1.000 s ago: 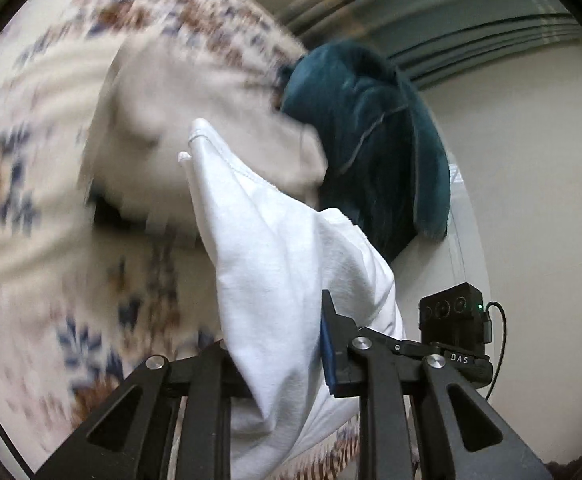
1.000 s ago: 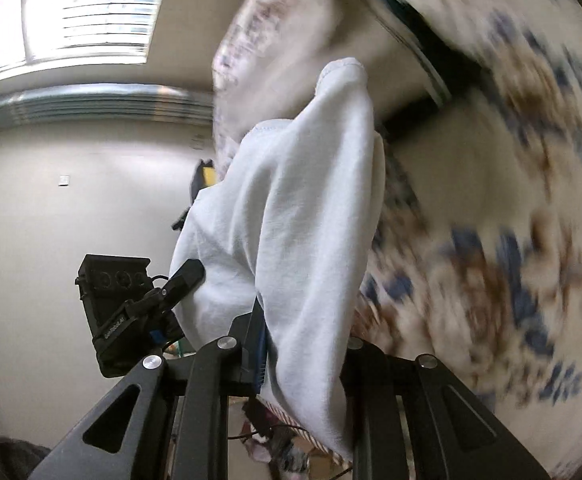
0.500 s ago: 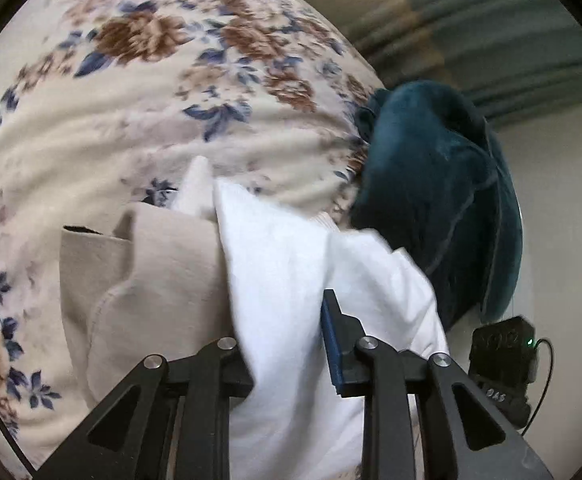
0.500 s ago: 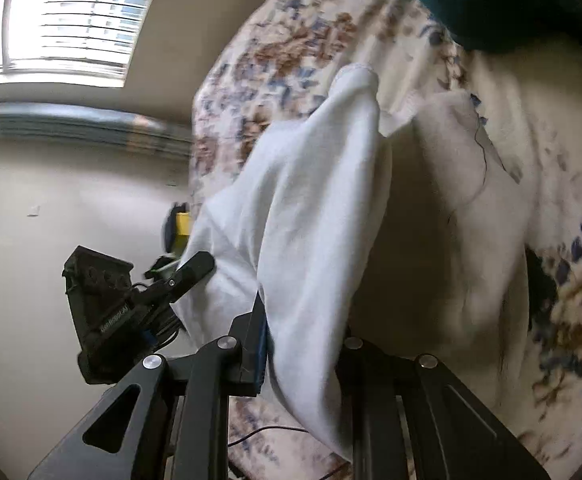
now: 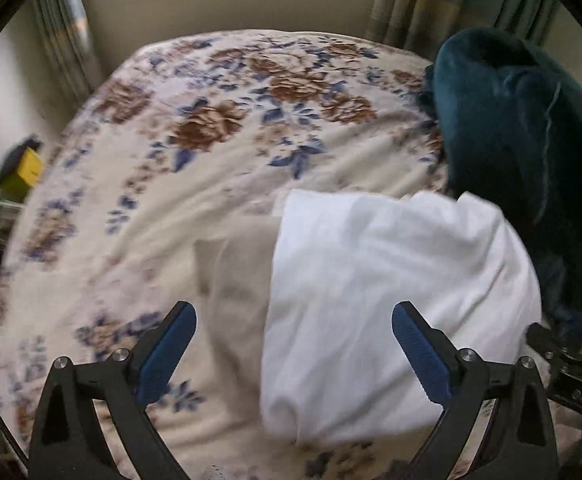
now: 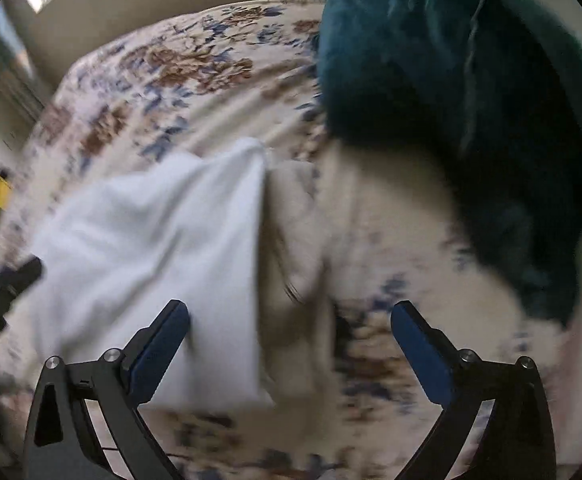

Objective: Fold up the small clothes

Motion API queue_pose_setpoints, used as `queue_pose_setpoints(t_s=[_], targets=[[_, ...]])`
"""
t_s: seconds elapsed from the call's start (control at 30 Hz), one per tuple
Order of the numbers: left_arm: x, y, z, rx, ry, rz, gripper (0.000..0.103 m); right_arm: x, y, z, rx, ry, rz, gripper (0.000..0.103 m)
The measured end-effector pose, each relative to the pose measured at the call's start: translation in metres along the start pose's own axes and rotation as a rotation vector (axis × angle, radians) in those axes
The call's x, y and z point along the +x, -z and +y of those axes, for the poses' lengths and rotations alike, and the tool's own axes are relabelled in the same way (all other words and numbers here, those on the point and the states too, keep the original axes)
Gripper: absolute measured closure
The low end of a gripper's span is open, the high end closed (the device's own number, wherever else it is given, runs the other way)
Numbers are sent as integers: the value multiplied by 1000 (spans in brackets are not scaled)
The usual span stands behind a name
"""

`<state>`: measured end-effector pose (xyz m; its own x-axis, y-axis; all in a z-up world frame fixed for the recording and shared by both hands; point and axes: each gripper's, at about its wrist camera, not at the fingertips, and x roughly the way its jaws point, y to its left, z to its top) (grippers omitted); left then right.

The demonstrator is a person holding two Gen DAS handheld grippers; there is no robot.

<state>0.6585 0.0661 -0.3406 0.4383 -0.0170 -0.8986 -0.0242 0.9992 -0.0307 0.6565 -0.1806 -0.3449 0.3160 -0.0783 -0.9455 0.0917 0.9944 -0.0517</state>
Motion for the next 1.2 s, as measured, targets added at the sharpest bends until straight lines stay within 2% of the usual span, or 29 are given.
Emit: queue_pose_setpoints(t_s=[0.2,0.3,0.47,0.57,0.77,0.97,1.2], targets=[[-55,22,-10,17,-1,-22,3,-60,23,-2,-31,76,-60,0],[-94,31,-16,10,6,-53,3,-119,43,-5,-21,97,-112,0],[-175,49,-22,12,-2,-148,3,-209,73,-12,5,105,-194,0],[-222,63,-24,12,12,-192,3,-271,97,-18,15,102,-257,0],[-305,92,-21,18,-5,-281,3,-380,152,-23,17,77,-364,0],[-375,124,-17,19,-23,-368,3,-461,204,-26,2,47,-447,0],[-429,160,-15,19,-17,-420,3,-538,257,-36,7,30,-538,0]])
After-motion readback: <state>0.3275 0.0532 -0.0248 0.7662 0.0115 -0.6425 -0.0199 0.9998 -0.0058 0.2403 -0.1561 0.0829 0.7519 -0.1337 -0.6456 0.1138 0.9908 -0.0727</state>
